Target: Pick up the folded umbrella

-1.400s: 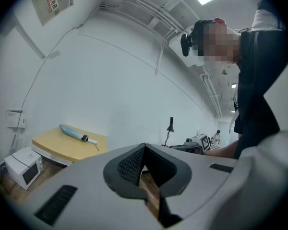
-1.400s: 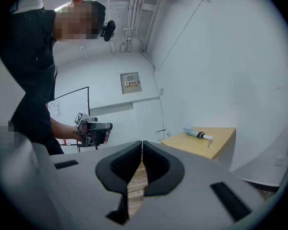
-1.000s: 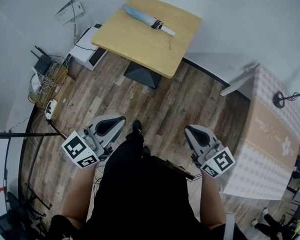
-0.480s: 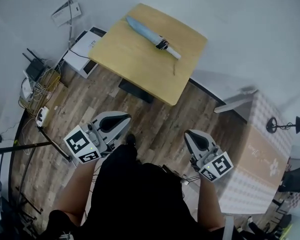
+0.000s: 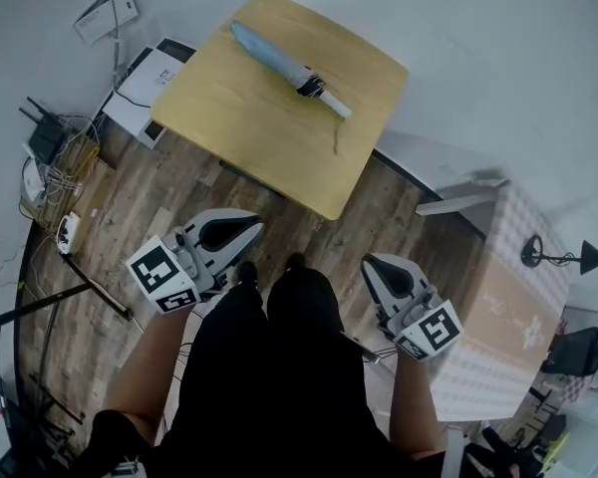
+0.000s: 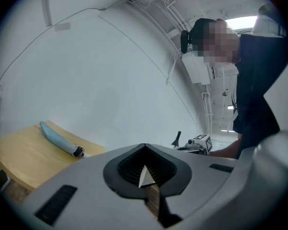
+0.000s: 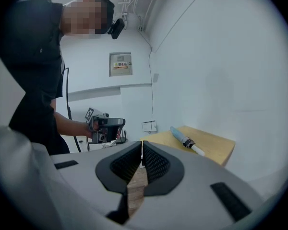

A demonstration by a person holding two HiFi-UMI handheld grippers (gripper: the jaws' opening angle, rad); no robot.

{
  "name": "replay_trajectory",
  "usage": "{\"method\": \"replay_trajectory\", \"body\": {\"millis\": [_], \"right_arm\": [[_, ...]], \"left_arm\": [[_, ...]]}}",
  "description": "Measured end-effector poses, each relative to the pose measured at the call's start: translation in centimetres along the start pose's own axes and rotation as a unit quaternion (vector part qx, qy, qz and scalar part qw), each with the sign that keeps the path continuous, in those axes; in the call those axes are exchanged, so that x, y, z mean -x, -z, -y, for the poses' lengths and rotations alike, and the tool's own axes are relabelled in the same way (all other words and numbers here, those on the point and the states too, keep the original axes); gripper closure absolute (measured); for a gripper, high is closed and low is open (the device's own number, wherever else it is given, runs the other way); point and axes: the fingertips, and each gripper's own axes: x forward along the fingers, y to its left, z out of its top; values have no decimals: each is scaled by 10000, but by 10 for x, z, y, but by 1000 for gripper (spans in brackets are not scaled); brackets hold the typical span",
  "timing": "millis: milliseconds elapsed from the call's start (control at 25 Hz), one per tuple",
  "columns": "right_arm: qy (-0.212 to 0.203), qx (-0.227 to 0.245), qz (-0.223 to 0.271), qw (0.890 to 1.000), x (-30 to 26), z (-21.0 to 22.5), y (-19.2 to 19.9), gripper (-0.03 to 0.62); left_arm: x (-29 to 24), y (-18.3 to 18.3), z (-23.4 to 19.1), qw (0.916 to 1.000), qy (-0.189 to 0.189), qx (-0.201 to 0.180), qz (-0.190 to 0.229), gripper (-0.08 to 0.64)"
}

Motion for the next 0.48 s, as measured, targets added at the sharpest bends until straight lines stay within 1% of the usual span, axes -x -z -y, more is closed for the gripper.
{"method": "replay_trajectory", "body": {"millis": [80,200,320,480], "right_arm": [[11,-140,40,9999,-2,23,4,572],[-98,-65,8,9999,-21,56,5,572],[-373,96,-50,9992,-42,89,1,572],[-749,319,-24,9967,-62,140,-10,572]], "left_arm": [[-17,4,-7,10000,-9,4,-60,552],[-36,5,-31,9998,-130,22,-148,552],[-57,6,-59,9990,-394,81,-209,552],[-98,16,-94,9957,-813,175,-407,552]]}}
